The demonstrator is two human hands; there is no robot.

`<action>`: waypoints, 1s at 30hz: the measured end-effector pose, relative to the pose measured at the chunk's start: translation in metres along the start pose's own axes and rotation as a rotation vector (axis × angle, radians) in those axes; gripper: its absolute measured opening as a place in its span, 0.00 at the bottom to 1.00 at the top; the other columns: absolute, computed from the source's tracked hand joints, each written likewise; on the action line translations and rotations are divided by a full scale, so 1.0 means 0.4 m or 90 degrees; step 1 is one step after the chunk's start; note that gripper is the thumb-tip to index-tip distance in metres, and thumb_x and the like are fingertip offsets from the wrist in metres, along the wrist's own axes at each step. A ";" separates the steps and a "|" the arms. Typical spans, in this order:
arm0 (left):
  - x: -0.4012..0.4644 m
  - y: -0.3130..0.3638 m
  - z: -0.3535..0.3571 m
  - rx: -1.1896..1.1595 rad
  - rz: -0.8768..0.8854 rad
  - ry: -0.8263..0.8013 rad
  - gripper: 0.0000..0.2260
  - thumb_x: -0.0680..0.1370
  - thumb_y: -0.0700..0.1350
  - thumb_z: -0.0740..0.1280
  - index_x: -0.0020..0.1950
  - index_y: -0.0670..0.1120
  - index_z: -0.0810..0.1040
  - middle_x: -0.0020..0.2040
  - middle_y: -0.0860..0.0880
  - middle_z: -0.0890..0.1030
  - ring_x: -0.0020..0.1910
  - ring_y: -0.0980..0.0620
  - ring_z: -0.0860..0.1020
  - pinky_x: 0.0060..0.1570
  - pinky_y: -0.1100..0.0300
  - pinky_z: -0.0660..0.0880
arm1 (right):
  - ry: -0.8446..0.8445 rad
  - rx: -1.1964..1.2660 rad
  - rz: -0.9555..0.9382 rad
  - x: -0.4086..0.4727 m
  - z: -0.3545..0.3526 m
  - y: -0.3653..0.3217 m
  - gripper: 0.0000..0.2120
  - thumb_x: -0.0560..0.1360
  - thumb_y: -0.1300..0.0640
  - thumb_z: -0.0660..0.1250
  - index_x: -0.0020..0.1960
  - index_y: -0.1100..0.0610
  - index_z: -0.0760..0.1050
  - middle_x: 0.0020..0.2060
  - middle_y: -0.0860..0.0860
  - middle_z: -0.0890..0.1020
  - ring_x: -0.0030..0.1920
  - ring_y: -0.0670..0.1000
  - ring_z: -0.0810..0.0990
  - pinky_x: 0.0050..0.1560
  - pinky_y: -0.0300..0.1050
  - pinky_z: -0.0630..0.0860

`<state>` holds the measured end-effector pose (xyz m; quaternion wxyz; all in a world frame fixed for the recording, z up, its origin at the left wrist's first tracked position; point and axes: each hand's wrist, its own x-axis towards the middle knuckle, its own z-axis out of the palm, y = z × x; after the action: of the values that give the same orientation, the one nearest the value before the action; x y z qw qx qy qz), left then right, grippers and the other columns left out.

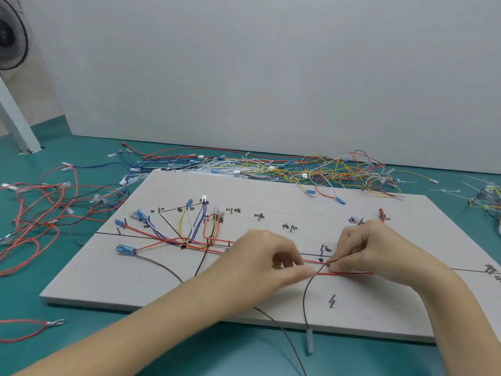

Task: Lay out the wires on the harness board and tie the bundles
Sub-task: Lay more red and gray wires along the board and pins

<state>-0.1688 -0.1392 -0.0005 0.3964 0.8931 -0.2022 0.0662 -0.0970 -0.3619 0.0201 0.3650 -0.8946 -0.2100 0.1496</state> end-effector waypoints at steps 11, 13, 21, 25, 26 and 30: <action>0.023 0.045 0.086 0.119 -0.015 -0.058 0.11 0.77 0.54 0.65 0.38 0.50 0.73 0.35 0.54 0.74 0.39 0.53 0.71 0.40 0.57 0.68 | 0.006 0.013 -0.004 0.002 0.004 -0.001 0.08 0.63 0.61 0.80 0.34 0.48 0.86 0.33 0.47 0.81 0.33 0.42 0.79 0.35 0.33 0.71; 0.013 0.040 0.077 0.178 0.026 -0.011 0.14 0.77 0.60 0.63 0.40 0.51 0.74 0.39 0.53 0.75 0.44 0.53 0.70 0.46 0.57 0.67 | 0.004 0.015 0.000 0.003 0.004 0.000 0.08 0.63 0.61 0.80 0.34 0.48 0.86 0.33 0.46 0.81 0.34 0.42 0.79 0.35 0.34 0.71; 0.000 -0.130 -0.171 0.271 -0.076 0.072 0.05 0.77 0.46 0.69 0.45 0.48 0.84 0.40 0.54 0.76 0.43 0.54 0.74 0.48 0.58 0.71 | -0.005 0.003 0.017 0.004 0.000 -0.002 0.08 0.63 0.60 0.80 0.34 0.47 0.86 0.36 0.45 0.83 0.38 0.44 0.82 0.41 0.36 0.76; -0.033 -0.193 -0.227 0.106 -0.134 0.025 0.03 0.71 0.47 0.76 0.37 0.51 0.85 0.35 0.54 0.79 0.35 0.60 0.75 0.35 0.70 0.68 | 0.000 -0.007 0.024 0.004 0.002 -0.002 0.08 0.64 0.59 0.80 0.34 0.47 0.86 0.36 0.45 0.83 0.39 0.45 0.82 0.43 0.41 0.77; -0.039 -0.202 -0.227 0.080 -0.133 0.033 0.03 0.69 0.47 0.76 0.36 0.53 0.85 0.35 0.55 0.80 0.35 0.60 0.76 0.35 0.71 0.68 | 0.002 -0.008 0.025 0.003 0.003 -0.002 0.08 0.64 0.59 0.80 0.34 0.47 0.86 0.36 0.45 0.82 0.39 0.45 0.82 0.43 0.41 0.77; -0.047 -0.219 -0.220 0.074 -0.093 0.058 0.02 0.68 0.48 0.77 0.37 0.55 0.86 0.35 0.57 0.81 0.36 0.58 0.76 0.36 0.70 0.68 | 0.005 -0.015 0.029 0.003 0.004 -0.002 0.07 0.64 0.59 0.80 0.34 0.48 0.86 0.36 0.46 0.83 0.39 0.46 0.82 0.43 0.41 0.77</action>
<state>-0.1460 -0.0156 -0.0058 0.3564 0.9231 -0.1140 0.0893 -0.0970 -0.3599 0.0197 0.3517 -0.9040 -0.1896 0.1520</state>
